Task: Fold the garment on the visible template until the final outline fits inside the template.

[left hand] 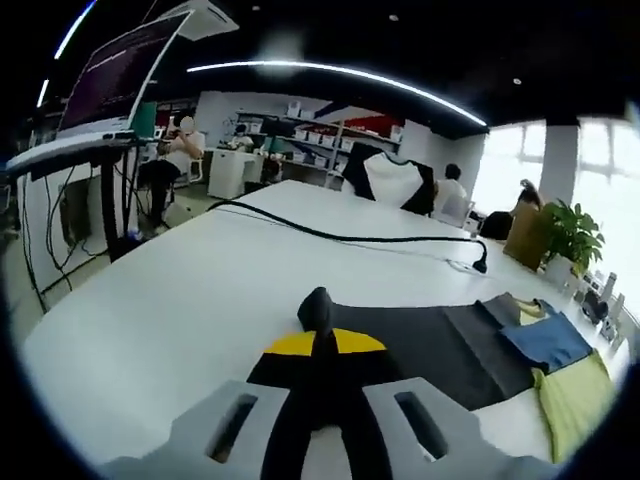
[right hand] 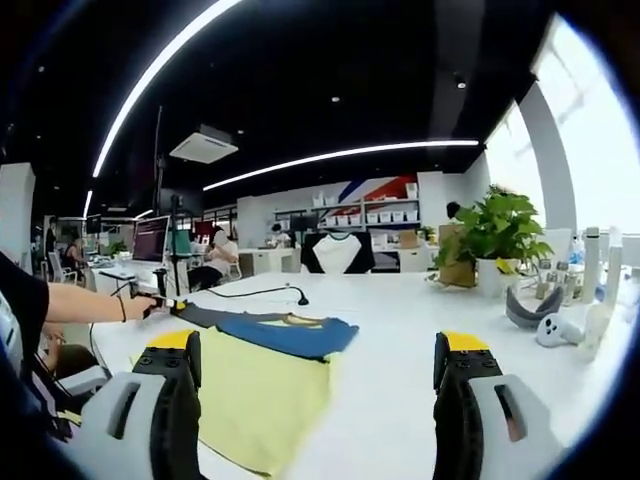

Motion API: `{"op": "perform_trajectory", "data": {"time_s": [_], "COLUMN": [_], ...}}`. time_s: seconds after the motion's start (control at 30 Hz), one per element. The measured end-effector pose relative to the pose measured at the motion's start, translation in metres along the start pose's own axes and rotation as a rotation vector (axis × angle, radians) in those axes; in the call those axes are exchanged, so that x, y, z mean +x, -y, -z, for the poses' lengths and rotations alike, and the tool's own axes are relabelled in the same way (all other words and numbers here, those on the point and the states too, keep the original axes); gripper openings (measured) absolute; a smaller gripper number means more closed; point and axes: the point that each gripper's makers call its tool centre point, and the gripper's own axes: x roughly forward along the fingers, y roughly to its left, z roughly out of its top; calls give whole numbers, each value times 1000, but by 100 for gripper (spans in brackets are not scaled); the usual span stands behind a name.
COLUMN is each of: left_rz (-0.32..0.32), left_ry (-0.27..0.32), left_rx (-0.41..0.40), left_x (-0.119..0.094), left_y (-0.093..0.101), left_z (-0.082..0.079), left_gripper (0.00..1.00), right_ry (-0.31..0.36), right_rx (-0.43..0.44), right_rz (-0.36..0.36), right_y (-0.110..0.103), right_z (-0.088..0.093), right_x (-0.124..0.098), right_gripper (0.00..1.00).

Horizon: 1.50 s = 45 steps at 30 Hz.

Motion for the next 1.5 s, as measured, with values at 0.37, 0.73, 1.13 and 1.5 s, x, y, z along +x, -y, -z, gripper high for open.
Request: {"op": "perform_trajectory", "data": {"time_s": [0.37, 0.73, 1.13, 1.5], "left_rz": [72, 70, 82, 134], "left_ry": [14, 24, 1, 17], "left_rx": [71, -32, -101, -31], "left_x": [-10, -15, -17, -23], "left_y": [26, 36, 75, 123], "left_z": [-22, -34, -52, -83], "left_gripper": [3, 3, 3, 3], "right_ry": [-13, -59, -55, -90], "right_rx": [-5, -81, -87, -120], "right_rz": [18, 33, 7, -40], "right_y": [4, -2, -23, -36], "right_z": [3, 9, 10, 16], "right_x": [0, 4, 17, 21], "right_gripper": [99, 99, 97, 99]}}
